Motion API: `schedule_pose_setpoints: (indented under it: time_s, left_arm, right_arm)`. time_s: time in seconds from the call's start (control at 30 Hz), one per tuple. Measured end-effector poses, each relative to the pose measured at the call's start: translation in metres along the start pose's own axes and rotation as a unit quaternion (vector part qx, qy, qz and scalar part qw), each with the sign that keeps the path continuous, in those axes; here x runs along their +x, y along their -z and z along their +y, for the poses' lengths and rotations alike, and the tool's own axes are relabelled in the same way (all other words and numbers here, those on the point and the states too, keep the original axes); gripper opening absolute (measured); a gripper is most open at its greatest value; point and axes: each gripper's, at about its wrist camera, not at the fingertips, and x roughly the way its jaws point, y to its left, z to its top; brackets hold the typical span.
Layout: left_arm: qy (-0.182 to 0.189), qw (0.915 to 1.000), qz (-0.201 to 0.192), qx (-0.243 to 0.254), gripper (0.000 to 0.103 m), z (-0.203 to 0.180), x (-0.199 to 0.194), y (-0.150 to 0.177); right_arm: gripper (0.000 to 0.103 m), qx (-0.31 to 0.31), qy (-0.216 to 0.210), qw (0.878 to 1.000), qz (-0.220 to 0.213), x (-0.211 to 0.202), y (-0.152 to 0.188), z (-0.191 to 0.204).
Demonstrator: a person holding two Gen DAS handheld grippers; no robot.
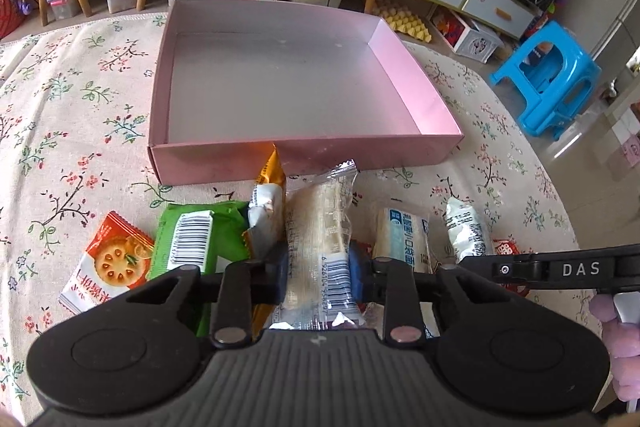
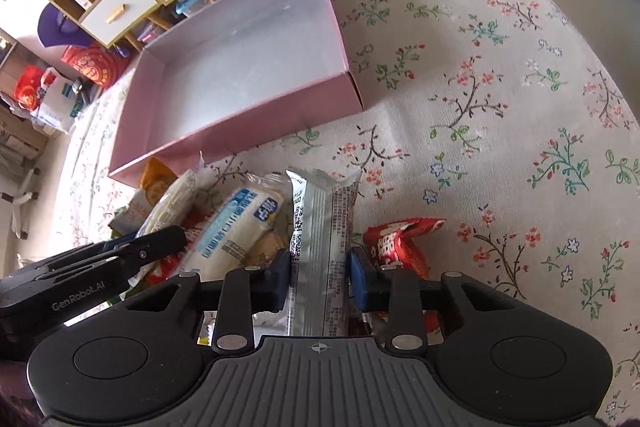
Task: Organize snacks
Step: 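Carry both held snacks into the pink box and open both tools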
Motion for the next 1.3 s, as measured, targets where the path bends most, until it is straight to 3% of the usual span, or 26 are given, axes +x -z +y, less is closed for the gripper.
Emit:
schedule_pose_setpoints:
  time_s: [0.57, 0.9, 1.3]
  left_arm:
    - [0.018, 0.9982, -0.049, -0.03, 0.019, 0.002, -0.021, -0.012]
    - [0.011, 0.9932, -0.103, -0.052, 0.018, 0.014, -0.033, -0.048]
    - [-0.046, 0.9883, -0.141, -0.035, 0.019, 0.031, 0.013, -0.058]
  right_arm:
    - [0.029, 0.03, -0.038, 0.997, -0.057, -0.034, -0.022, 0.003]
    - [0.029, 0.042, -0.048, 0.991, -0.117, -0.056, -0.077, 0.017]
    - [0.029, 0.05, -0.034, 0.987, -0.147, 0.001, -0.125, 0.018]
